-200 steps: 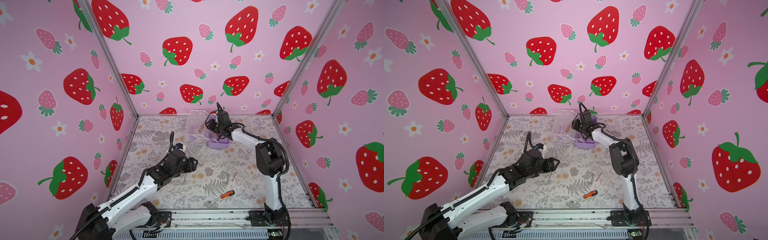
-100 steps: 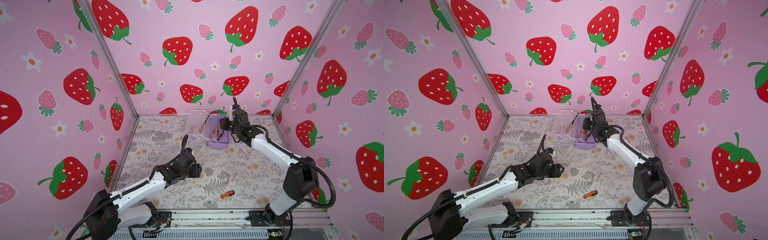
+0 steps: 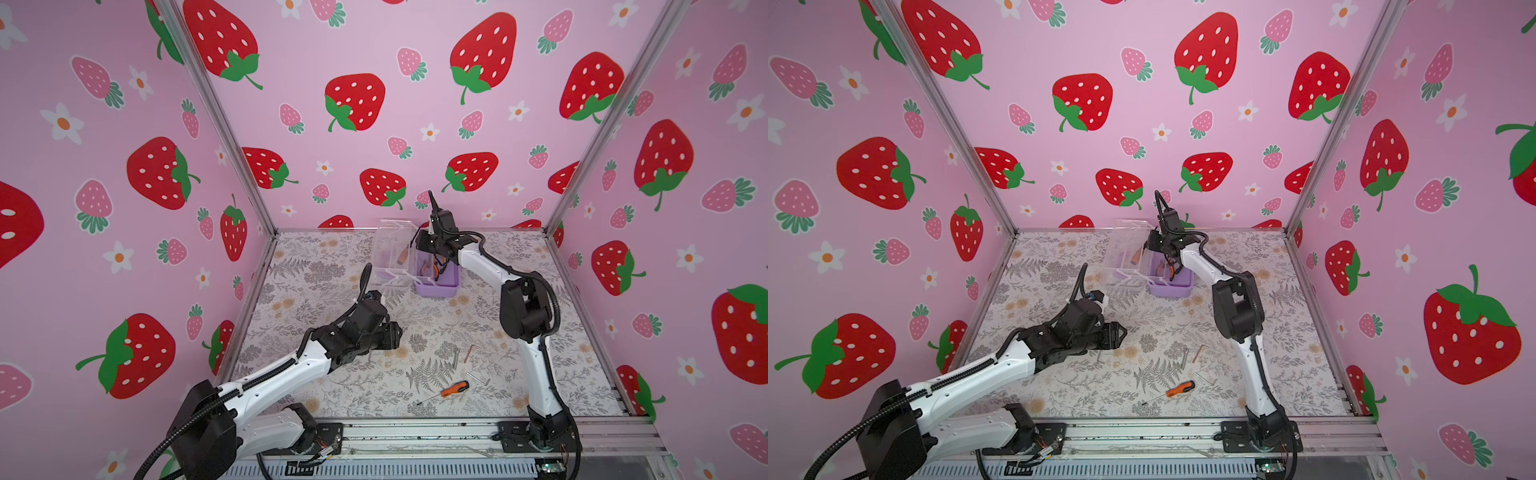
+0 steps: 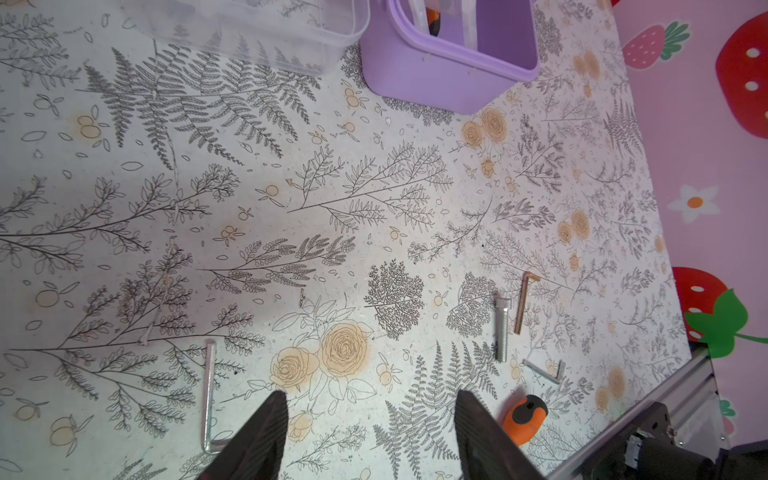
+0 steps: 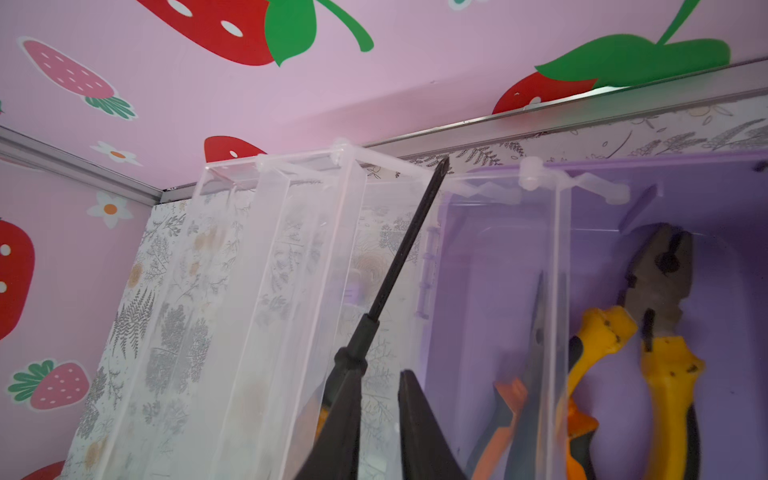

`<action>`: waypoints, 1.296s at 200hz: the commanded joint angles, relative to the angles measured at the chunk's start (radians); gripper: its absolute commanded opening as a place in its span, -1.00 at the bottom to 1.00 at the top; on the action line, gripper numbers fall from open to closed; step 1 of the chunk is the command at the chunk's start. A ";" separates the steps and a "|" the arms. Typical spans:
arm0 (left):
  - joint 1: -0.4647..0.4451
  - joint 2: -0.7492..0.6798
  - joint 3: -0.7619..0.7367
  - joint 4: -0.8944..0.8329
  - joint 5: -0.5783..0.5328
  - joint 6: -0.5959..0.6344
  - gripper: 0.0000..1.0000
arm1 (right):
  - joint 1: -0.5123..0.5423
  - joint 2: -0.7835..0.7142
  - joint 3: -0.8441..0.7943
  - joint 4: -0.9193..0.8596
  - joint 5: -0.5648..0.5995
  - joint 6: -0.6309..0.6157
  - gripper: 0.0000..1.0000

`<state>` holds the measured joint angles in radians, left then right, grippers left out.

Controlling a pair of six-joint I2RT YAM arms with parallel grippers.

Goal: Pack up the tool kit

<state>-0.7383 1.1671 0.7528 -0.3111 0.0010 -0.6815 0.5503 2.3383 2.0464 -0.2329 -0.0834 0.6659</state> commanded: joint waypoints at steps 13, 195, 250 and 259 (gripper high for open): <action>0.032 -0.011 -0.009 0.001 0.020 -0.013 0.33 | -0.040 0.063 0.121 -0.042 -0.063 0.040 -0.50; 0.079 0.101 -0.001 0.046 0.097 -0.021 0.31 | -0.065 0.270 0.280 0.053 -0.231 0.150 -0.71; 0.085 0.108 -0.006 0.046 0.104 -0.028 0.30 | -0.061 0.244 0.267 0.047 -0.300 0.151 -0.90; 0.086 0.105 -0.007 0.046 0.106 -0.030 0.29 | -0.060 0.228 0.246 0.050 -0.307 0.151 -0.90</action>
<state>-0.6598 1.2770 0.7475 -0.2771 0.0956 -0.7029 0.4850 2.5778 2.3199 -0.1547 -0.3664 0.8528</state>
